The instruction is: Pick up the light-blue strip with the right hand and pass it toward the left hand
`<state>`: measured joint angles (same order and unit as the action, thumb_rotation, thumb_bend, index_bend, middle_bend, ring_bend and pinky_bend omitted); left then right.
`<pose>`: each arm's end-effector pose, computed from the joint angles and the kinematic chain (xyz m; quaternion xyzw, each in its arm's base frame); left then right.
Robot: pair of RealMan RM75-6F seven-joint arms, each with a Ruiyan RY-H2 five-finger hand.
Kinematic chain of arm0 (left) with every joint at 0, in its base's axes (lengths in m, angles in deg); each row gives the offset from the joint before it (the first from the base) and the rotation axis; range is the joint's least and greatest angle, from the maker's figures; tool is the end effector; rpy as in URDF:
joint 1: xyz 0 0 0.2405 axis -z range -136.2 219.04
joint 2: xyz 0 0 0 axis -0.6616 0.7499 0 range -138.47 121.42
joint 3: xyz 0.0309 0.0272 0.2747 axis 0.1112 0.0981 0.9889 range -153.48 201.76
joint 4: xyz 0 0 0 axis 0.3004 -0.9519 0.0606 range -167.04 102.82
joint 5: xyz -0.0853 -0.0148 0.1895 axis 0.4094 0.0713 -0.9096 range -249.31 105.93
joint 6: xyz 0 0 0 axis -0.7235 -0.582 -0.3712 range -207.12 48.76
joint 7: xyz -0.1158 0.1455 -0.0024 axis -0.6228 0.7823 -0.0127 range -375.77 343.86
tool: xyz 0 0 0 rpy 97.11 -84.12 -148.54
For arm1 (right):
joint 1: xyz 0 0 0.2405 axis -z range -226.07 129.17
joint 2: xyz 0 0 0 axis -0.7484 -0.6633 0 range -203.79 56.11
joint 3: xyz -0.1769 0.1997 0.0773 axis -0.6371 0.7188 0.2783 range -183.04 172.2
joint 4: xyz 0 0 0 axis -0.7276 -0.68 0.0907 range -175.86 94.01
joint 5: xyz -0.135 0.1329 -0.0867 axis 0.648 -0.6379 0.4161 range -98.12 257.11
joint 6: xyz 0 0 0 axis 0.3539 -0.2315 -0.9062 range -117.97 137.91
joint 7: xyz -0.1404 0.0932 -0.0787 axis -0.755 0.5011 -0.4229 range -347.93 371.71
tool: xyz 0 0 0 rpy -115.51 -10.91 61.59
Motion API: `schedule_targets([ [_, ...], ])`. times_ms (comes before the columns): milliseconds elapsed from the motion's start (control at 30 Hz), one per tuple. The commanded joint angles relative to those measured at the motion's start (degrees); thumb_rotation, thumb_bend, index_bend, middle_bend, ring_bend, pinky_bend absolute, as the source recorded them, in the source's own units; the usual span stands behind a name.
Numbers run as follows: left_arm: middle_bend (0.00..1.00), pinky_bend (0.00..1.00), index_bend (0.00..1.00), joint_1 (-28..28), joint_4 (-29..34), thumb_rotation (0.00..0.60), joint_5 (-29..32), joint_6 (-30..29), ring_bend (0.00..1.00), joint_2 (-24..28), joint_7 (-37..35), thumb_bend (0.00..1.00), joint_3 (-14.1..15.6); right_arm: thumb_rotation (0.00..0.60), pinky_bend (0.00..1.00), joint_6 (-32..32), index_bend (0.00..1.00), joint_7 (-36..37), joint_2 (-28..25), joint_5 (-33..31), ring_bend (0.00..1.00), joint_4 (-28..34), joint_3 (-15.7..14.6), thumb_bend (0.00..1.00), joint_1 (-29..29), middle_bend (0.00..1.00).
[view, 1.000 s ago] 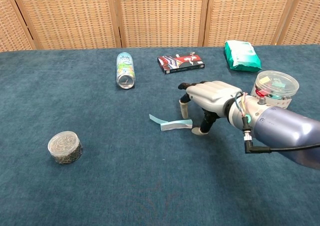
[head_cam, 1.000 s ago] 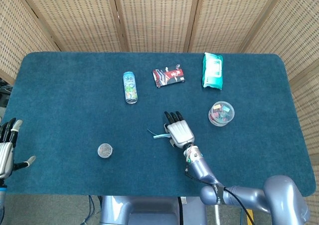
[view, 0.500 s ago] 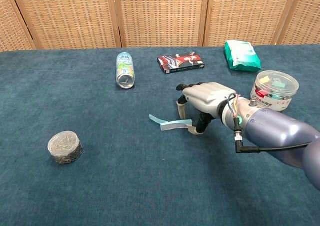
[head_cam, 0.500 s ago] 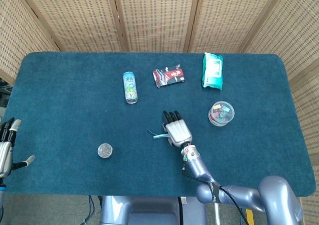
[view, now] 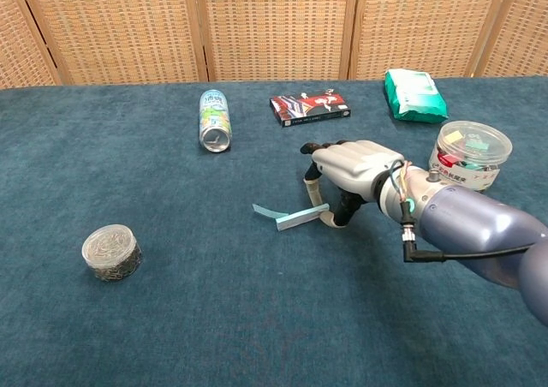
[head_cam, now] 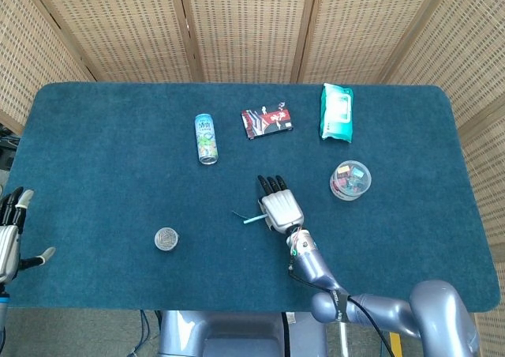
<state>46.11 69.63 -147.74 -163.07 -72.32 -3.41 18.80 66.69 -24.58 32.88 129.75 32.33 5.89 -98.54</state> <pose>-0.3240 0.2276 0.1692 -0.5592 -0.4102 -0.3415 0.6343 -0.1096 -0.3957 -0.1223 0.7625 -0.3593 0.3174 0.4345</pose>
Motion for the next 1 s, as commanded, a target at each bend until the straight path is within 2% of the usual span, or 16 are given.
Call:
schedule_targets([
  [33, 0.00, 0.00, 0.00, 0.07, -0.09, 0.600, 0.00, 0.09, 0.00, -0.05, 0.04, 0.09, 0.03, 0.600, 0.00, 0.45, 0.59, 0.93, -0.86, 1.06, 0.00, 1.33, 0.28, 0.47, 0.34, 0.00],
  [233, 0.00, 0.00, 0.00, 2.21, -3.68, 0.600, -2.42, 0.36, 0.00, -1.84, -0.18, 0.10, -1.14, 0.600, 0.00, 2.87, 0.59, 2.73, -6.46, 5.31, 0.00, 9.20, 0.67, 0.47, 1.70, 0.00],
  [300, 0.03, 0.02, 0.00, 3.69, -5.84, 0.600, -3.93, 0.60, 0.04, -2.76, -0.14, 0.09, -1.93, 0.600, 0.00, 3.55, 0.59, 2.75, -8.37, 6.46, 0.00, 11.86, 0.66, 0.47, 2.08, 0.00],
  [400, 0.22, 0.16, 0.00, 6.66, -9.15, 0.600, -7.06, 1.40, 0.23, -3.90, -0.26, 0.07, -3.16, 0.600, 0.00, 4.65, 0.59, 2.50, -10.40, 7.82, 0.00, 15.05, 0.78, 0.47, 2.47, 0.00],
  [433, 0.32, 0.24, 0.00, 7.84, -10.34, 0.600, -8.26, 1.88, 0.33, -4.29, -0.45, 0.06, -3.50, 0.600, 0.00, 4.94, 0.59, 2.27, -11.00, 8.05, 0.00, 16.11, 0.88, 0.47, 2.53, 0.00],
  [533, 0.52, 0.45, 0.00, 12.04, -13.77, 0.600, -12.84, 3.34, 0.56, -5.70, -1.65, 0.04, -4.43, 0.600, 0.00, 5.84, 0.59, 0.85, -12.41, 7.91, 0.00, 19.08, 1.63, 0.47, 2.40, 0.00],
  [667, 0.67, 0.64, 0.02, 17.98, -16.07, 0.600, -16.26, 7.51, 0.71, -7.33, -4.66, 0.00, -5.63, 0.600, 0.00, 6.66, 0.60, -1.46, -13.14, 6.31, 0.00, 21.53, 3.07, 0.47, 1.69, 0.00],
  [733, 0.72, 0.69, 0.10, 21.26, -16.61, 0.600, -16.94, 10.52, 0.76, -8.31, -7.51, 0.00, -6.22, 0.600, 0.00, 7.18, 0.60, -2.98, -13.30, 4.87, 0.00, 22.57, 3.98, 0.47, 1.17, 0.00],
  [833, 0.76, 0.71, 0.23, 25.58, -18.26, 0.600, -16.39, 14.72, 0.79, -10.53, -12.60, 0.00, -7.12, 0.600, 0.00, 8.09, 0.60, -5.06, -13.40, 2.34, 0.00, 23.79, 5.52, 0.47, 0.28, 0.00],
  [1000, 0.77, 0.71, 0.31, 31.06, -19.36, 0.600, -13.35, 22.07, 0.79, -14.52, -16.83, 0.04, -7.88, 0.600, 0.00, 9.20, 0.60, -7.20, -13.38, -1.08, 0.00, 24.03, 7.08, 0.47, -0.78, 0.00],
])
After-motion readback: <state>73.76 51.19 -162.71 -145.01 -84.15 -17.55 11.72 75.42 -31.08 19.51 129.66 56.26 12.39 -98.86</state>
